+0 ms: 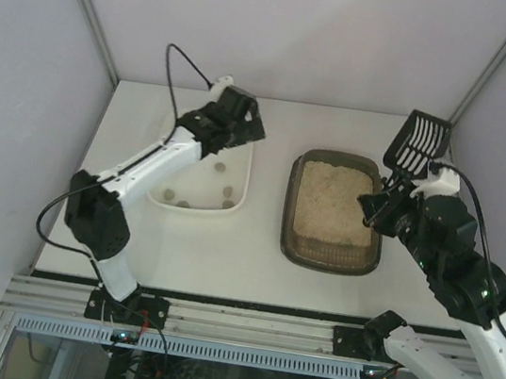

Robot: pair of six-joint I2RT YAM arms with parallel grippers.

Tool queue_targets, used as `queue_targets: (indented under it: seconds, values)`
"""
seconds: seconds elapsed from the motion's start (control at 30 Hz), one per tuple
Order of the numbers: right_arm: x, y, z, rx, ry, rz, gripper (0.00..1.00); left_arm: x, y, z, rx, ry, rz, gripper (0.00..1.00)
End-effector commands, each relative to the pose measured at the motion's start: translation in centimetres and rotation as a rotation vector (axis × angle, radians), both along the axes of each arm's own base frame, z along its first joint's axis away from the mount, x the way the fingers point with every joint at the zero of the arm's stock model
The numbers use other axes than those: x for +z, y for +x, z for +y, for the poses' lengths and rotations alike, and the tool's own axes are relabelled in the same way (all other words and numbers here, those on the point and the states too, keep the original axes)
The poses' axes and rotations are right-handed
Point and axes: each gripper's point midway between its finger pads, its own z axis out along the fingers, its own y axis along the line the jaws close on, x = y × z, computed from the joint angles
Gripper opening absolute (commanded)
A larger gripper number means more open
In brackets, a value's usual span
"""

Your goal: Clean the litter box

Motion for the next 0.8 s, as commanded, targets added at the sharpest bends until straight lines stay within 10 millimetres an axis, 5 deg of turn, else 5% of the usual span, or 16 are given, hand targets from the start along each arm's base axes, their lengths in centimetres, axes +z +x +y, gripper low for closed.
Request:
queue_targets:
  seconds: [0.0, 0.17, 0.27, 0.5, 0.77]
  values:
    - [-2.0, -2.0, -1.8, -0.077, 0.063, 0.064, 0.00, -1.2, -0.3, -6.5, 0.055, -0.097, 0.018, 0.97]
    - [-2.5, -4.0, -4.1, -0.142, 0.073, 0.066, 0.00, -4.8, -1.7, -13.3, -0.002, -0.176, 0.113, 0.95]
    - [-2.6, -4.7, -4.9, -0.163, 0.085, 0.061, 0.00, -6.4, -2.2, -15.5, -0.006, -0.175, 0.141, 0.95]
    - [-3.2, -5.7, -6.3, -0.205, 0.080, 0.052, 0.00, -10.0, -2.2, -17.2, -0.065, -0.121, 0.176, 0.91]
    - [-4.2, -5.4, -6.4, -0.213, 0.061, 0.060, 0.00, -13.5, -3.3, -18.9, -0.340, 0.084, 0.174, 0.89]
